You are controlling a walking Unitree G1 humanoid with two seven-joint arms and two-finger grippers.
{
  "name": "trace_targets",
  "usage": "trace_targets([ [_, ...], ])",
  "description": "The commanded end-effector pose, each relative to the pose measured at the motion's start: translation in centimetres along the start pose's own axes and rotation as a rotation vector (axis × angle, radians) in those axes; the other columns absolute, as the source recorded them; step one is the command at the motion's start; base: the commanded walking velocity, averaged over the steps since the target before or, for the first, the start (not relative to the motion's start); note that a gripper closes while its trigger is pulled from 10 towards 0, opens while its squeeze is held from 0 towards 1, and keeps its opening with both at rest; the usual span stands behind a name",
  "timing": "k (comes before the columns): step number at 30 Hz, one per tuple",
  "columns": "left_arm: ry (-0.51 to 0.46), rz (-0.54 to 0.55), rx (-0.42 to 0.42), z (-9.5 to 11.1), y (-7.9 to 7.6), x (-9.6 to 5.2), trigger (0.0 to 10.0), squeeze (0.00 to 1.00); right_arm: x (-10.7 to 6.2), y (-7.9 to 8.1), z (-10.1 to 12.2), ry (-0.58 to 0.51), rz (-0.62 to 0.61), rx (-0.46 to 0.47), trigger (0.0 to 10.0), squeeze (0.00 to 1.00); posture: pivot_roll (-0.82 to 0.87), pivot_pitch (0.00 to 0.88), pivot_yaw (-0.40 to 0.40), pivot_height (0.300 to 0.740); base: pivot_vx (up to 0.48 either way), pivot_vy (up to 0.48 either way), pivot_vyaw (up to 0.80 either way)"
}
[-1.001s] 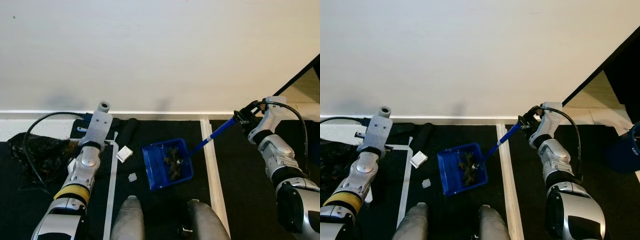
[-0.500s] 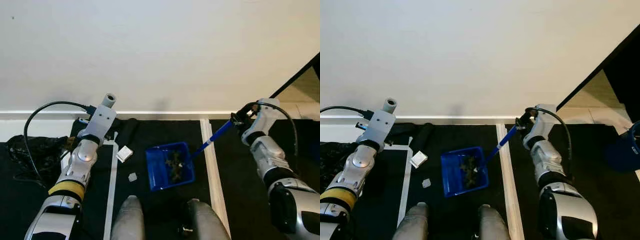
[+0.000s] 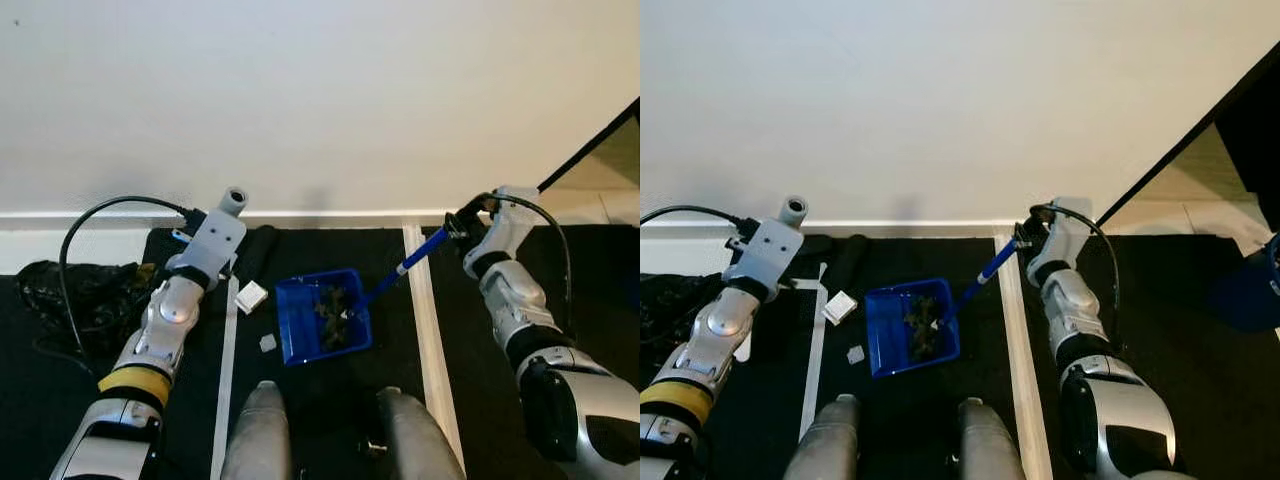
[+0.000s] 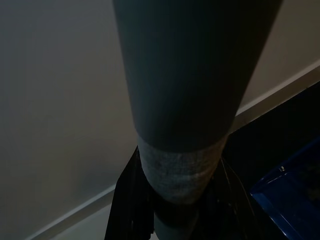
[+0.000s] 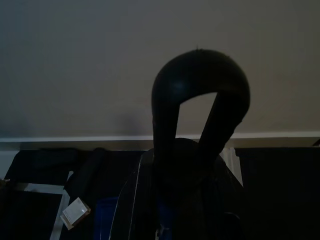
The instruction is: Sweep floor
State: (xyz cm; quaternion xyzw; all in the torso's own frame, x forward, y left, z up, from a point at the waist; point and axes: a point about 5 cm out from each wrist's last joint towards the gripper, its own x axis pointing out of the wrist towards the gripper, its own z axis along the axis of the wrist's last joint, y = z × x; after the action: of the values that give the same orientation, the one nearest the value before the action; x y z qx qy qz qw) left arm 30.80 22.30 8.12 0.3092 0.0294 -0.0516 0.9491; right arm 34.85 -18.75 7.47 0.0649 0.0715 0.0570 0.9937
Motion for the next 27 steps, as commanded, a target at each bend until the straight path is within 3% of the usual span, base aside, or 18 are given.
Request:
trace_targets([
  [1,-0.012,-0.001,0.018,0.3,0.1,-0.1,10.0,0.0,-0.3,-0.5,-0.8,0.054,-0.03,-0.017,10.0,0.0,0.14,0.256,-0.099,0.74,0.0,0.0,0.0],
  [9,-0.031,0.007,0.02,1.0,0.6,0.2,10.0,0.0,1.0,-0.4,1.9,0.013,-0.031,-0.041,10.0,0.0,0.13,0.236,-0.105,0.74,0.0,0.0,0.0],
  [20,-0.032,0.007,0.021,1.1,0.7,0.3,10.0,0.0,1.2,-0.4,2.2,0.009,-0.032,-0.045,10.0,0.0,0.13,0.234,-0.105,0.74,0.0,0.0,0.0],
  [22,-0.041,0.005,0.028,1.4,0.7,0.6,10.0,0.0,1.7,0.0,3.2,-0.005,-0.017,-0.06,10.0,0.0,0.12,0.212,-0.102,0.74,0.0,0.0,0.0],
  [27,-0.043,0.0,0.026,1.6,0.6,0.8,10.0,0.0,1.6,1.0,2.3,0.021,0.022,-0.073,10.0,0.0,0.12,0.21,-0.101,0.74,0.0,0.0,0.0],
])
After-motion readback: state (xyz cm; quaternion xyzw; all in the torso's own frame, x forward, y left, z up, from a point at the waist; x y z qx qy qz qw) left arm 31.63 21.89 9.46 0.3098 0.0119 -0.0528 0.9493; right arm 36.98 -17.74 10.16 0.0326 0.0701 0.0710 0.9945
